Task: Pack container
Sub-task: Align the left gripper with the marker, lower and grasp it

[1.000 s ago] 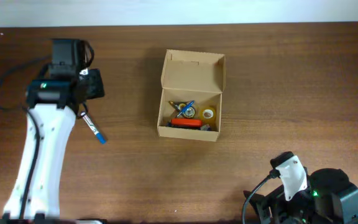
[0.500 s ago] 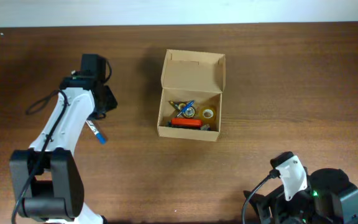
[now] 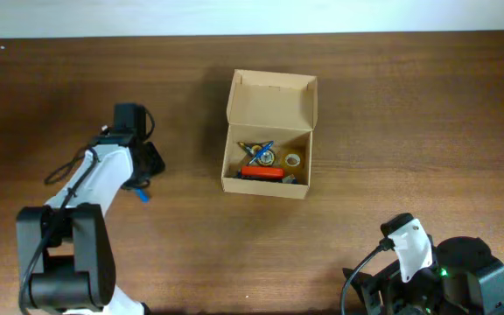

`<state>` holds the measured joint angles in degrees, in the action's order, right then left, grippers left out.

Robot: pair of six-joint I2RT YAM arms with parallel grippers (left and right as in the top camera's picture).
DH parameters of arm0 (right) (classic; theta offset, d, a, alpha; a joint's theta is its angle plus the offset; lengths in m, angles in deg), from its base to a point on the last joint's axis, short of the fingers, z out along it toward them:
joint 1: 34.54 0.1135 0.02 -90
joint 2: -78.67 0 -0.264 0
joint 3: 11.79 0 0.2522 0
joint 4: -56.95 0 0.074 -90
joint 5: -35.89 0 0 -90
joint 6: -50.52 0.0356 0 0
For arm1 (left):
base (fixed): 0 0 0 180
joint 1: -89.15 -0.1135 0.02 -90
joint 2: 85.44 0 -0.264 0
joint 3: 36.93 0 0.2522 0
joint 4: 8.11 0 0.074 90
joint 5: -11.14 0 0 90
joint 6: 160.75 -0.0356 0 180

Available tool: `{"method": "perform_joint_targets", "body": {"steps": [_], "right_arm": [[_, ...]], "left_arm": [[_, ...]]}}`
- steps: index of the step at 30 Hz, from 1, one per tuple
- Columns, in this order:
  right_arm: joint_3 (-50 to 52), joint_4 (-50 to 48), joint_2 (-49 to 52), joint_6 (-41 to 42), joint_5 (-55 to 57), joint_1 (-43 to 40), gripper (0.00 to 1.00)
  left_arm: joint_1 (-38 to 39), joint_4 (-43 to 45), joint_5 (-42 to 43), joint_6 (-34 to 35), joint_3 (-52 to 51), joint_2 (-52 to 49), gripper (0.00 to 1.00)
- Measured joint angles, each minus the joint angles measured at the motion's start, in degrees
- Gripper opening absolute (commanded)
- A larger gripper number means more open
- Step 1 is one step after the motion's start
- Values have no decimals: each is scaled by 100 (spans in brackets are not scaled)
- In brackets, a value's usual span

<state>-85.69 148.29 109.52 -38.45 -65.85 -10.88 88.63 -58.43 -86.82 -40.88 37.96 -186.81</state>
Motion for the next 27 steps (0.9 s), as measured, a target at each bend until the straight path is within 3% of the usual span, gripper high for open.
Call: {"method": "perform_joint_targets", "body": {"steps": [12,27], "right_arm": [[0,2,0,0,0,0,99],[0,2,0,0,0,0,99]], "left_arm": [[-197,304,0,155,-599,1001,49],[-597,946,0,433,-925,1016,49]]}}
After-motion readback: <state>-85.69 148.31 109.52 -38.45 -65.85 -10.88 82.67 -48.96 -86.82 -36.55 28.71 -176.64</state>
